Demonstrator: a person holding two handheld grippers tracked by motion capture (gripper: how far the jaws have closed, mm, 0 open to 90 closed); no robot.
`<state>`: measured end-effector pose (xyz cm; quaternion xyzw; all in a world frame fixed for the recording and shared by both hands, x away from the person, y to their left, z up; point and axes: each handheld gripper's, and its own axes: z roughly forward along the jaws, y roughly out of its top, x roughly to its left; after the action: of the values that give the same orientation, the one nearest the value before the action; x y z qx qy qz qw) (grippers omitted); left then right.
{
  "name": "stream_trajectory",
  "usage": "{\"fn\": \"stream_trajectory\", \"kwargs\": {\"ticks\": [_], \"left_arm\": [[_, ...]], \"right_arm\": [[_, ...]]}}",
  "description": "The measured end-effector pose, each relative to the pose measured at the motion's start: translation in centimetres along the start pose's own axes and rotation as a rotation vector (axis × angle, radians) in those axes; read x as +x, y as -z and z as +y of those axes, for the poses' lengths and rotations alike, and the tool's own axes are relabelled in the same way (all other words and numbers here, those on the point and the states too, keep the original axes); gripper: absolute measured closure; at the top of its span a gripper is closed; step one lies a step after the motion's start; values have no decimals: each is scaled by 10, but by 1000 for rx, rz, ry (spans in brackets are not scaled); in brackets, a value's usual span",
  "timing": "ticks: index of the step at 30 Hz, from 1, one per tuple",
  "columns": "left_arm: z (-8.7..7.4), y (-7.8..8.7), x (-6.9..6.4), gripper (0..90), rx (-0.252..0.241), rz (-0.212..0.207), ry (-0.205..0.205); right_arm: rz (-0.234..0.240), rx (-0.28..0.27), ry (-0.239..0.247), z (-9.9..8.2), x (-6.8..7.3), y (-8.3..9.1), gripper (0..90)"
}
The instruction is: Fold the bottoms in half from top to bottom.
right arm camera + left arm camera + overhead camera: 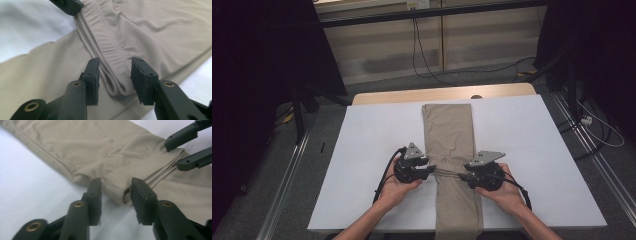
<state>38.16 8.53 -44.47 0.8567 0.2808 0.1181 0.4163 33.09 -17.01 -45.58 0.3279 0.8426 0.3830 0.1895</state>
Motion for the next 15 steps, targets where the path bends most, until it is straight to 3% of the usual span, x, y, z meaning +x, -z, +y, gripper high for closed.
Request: {"fn": "stream_trajectory", "kwargs": {"ticks": [3,4,7,9,12,14,15], "left_arm": [[1,-2,0,633,-10,-22,6],[1,-1,0,622,-24,-12,3],[3,4,-1,586,-63,-30,-9],[5,1,-2,539,-43,-23,-39],[4,-13,0,517,-20,-15,-59],[1,-20,2,541,7,-31,-33],[-1,-22,3,603,17,-48,-14]], "right_arm": [[-33,18,36,-2,0,-4,543],[-27,18,24,-3,-1,-4,557],[-15,-3,6,-2,-1,-2,683],[8,-19,-7,-1,-3,-1,776],[11,-20,-11,1,-4,-1,800],[17,-24,-25,0,-6,-1,799],[18,-26,-25,0,-7,-2,793]]}}
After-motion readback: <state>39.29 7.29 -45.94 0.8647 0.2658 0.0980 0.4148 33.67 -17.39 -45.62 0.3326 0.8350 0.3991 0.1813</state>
